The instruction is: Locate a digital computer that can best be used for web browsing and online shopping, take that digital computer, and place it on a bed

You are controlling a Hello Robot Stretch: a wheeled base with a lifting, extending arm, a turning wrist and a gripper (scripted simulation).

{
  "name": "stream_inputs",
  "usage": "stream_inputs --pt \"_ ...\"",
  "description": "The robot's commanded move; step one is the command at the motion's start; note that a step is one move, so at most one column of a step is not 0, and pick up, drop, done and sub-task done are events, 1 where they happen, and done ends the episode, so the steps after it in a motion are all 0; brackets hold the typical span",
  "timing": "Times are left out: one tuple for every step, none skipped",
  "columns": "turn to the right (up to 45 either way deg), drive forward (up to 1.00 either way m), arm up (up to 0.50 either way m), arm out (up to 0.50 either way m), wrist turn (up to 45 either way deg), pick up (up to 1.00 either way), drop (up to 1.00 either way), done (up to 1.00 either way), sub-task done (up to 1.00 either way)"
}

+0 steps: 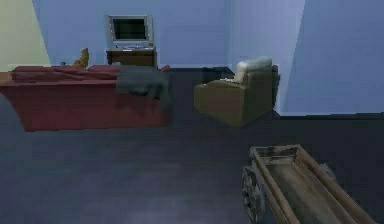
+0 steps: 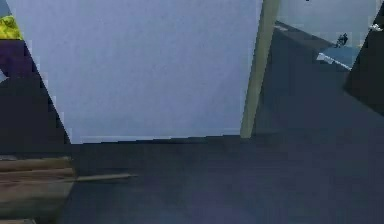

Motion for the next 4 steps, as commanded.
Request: stream_inputs --pt "0.0 1.0 0.0 0.0 0.0 0.0 0.0 0.0 0.0" --pt "0.0 0.85 0.0 0.0 0.0 0.0 0.0 0.0 0.0" --pt "-45.0 0.0 0.0 0.0 0.0 0.0 0.0 0.0 0.0" --pt "-27.0 0.0 0.0 0.0 0.0 0.0 0.0 0.0 0.0"
